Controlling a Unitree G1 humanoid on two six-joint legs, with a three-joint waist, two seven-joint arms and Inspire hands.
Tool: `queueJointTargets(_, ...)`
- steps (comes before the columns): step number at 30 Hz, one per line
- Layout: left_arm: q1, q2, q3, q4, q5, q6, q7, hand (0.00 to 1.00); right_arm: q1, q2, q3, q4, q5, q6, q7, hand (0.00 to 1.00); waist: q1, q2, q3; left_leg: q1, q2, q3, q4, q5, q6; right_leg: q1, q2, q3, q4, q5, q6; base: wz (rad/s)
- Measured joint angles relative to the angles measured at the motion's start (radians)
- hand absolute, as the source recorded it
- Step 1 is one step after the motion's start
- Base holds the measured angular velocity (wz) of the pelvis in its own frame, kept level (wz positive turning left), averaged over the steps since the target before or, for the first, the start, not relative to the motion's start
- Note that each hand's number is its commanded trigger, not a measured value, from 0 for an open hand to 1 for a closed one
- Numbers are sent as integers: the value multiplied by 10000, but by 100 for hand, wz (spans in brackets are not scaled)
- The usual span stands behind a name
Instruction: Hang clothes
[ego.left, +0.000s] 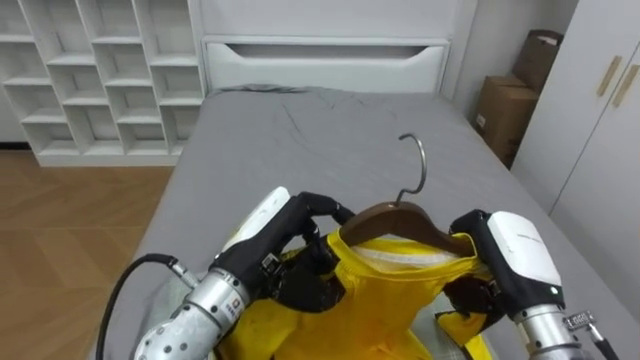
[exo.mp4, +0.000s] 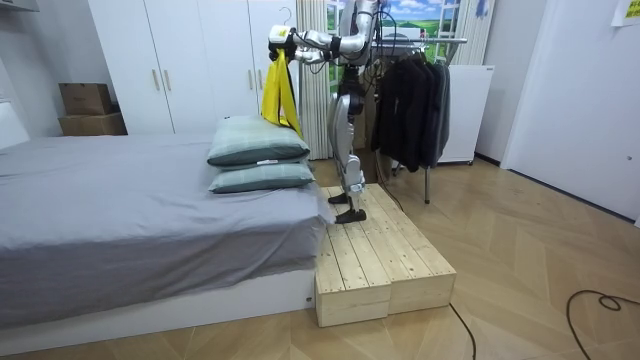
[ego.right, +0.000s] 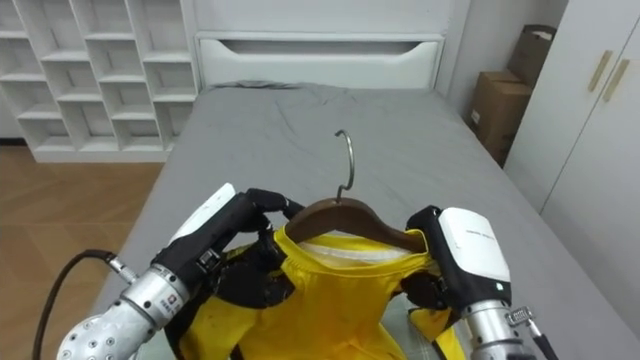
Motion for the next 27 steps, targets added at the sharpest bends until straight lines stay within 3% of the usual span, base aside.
queueJointTargets(6, 110, 98, 197, 0, -875, 5, -315, 0, 14, 2, 0, 27, 26, 15, 2, 100, 3, 32, -20, 25, 10, 38, -18, 0, 0, 2, -2, 18, 15, 1, -2, -1)
queueJointTargets(12, 714, 87, 1152, 18, -3838, 103, -500, 0, 300, 6, -53, 418, 852, 191, 16, 100, -9, 13, -9, 17, 7, 55, -30, 0, 0, 10, -26, 6, 3, -13, -4, 0)
queueJointTargets(15, 740, -48, 1952, 17, -6143, 103, -469, 0, 327, 131, -606, 712, 1704, 1085, 69, 100, 21, 2, 2, 21, -9, 74, -36, -4, 5, 31, -43, 12, 8, -41, 15, 0)
queueJointTargets(17, 744, -119, 2484, 18, -7851, 100, -400, 0, 344, 215, -1293, 716, 2104, 1897, 57, 100, 31, 10, 14, 14, -24, 70, -103, -17, 20, -30, -46, 9, 27, -100, 45, 0)
queueJointTargets(20, 819, -122, 2943, 23, -8797, 100, -190, 0, 346, 192, -1749, 709, 2399, 2500, -119, 100, 23, 8, 18, -44, -57, 105, -138, -17, 19, -139, -22, 15, 44, -110, 46, -5)
queueJointTargets(24, 1310, -142, 3057, 204, -9521, 92, -46, 0, 348, 174, -1998, 667, 2370, 2939, -156, 100, -4, 28, 48, 58, -65, 201, -173, -15, 18, -154, -35, 38, 200, -152, 17, -6)
queueJointTargets(26, 1591, -157, 3059, 351, -9741, 99, 9, 0, 348, 159, -2044, 484, 2329, 3116, -162, 100, -9, -10, 132, -10, -63, 208, -174, -20, 12, -225, -33, 33, 196, -181, 12, 0)
queueJointTargets(27, 1668, -183, 3058, 351, -9754, 99, 16, 0, 348, 160, -2037, 422, 2302, 3169, -161, 100, -9, -12, 136, -41, -60, 211, -173, -23, 6, -255, -31, 34, 194, -184, 9, 0)
